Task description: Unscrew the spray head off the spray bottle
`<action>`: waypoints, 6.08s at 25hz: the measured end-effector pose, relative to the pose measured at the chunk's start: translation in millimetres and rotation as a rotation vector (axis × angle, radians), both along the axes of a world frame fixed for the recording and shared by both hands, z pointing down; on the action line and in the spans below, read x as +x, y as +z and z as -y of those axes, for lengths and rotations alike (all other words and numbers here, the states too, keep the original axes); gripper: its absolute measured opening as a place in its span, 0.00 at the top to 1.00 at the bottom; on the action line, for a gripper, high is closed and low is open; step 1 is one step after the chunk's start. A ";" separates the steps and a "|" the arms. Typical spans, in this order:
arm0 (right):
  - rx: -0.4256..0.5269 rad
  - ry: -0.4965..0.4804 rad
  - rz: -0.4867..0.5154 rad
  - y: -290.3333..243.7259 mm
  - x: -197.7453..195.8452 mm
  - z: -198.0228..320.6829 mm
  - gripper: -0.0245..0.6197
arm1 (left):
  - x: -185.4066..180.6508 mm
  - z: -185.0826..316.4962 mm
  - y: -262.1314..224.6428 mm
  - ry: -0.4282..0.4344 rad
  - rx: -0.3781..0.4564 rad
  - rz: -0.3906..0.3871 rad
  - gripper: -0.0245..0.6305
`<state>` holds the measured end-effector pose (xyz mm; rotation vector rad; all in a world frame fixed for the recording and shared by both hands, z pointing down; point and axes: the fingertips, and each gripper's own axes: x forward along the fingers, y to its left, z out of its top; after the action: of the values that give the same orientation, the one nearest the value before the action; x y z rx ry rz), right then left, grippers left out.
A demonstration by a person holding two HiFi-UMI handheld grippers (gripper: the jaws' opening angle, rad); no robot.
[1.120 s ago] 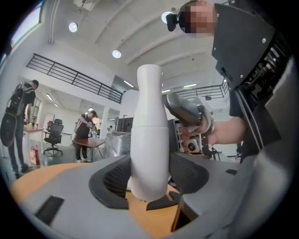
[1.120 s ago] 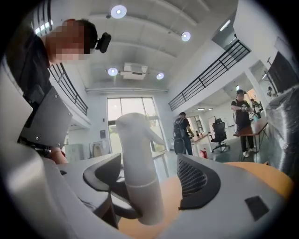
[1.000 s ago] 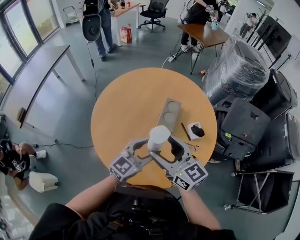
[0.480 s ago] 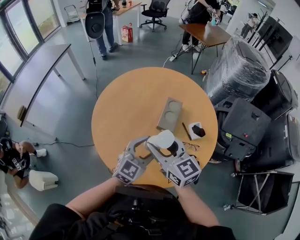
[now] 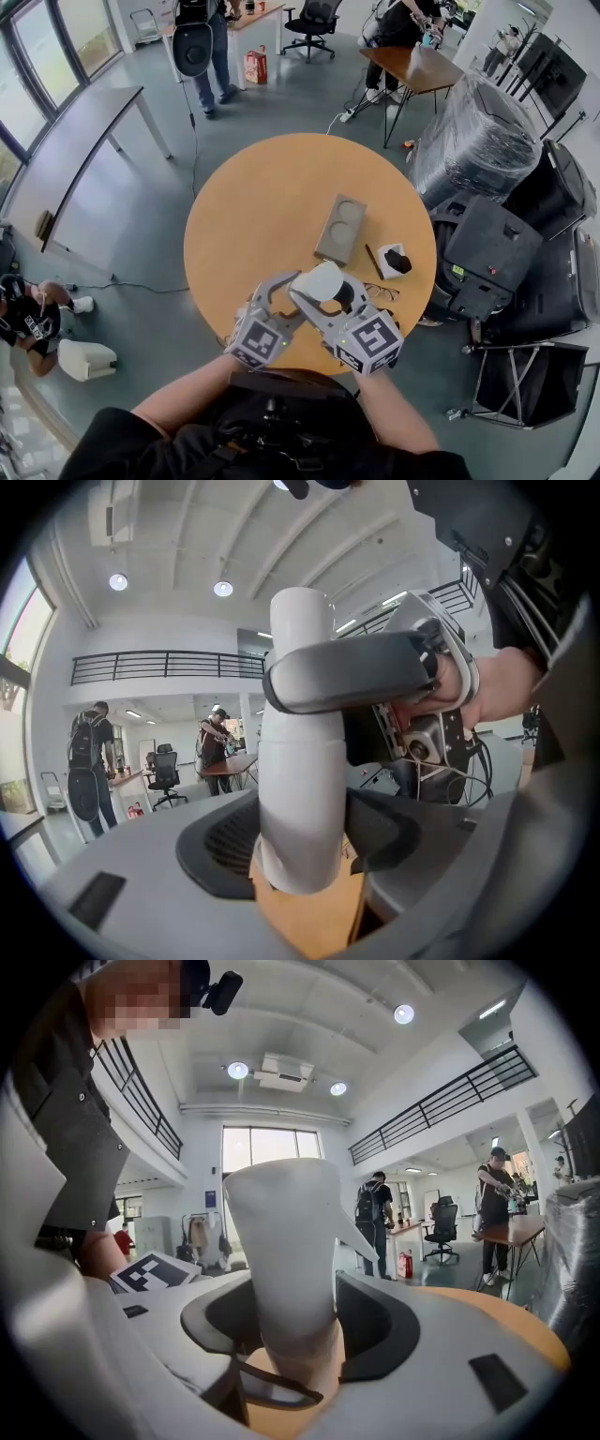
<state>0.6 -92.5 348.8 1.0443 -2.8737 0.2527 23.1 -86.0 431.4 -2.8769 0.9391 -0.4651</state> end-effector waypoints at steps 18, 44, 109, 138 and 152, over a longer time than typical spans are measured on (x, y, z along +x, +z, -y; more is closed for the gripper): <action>0.046 -0.502 0.087 -22.0 0.7 -52.2 0.57 | 19.0 -59.1 -22.1 0.551 -0.182 -0.177 0.50; 0.178 0.302 0.041 -34.5 21.2 26.0 0.57 | 17.6 16.1 -27.4 0.002 -0.068 -0.206 0.49; -0.544 -0.023 -0.215 378.3 42.3 77.7 0.58 | -30.5 75.5 243.5 0.195 -0.140 -0.231 0.49; -0.543 -0.052 -0.485 508.1 15.0 80.4 0.57 | -56.5 84.5 421.6 0.193 -0.261 0.081 0.50; -0.398 -0.071 -0.359 396.9 15.2 65.3 0.50 | -87.5 64.9 305.0 0.129 -0.257 -0.018 0.39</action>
<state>15.8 -157.8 745.7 0.8147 -2.4004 0.5441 -64.3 -150.8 736.3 -3.1506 0.7386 -0.5879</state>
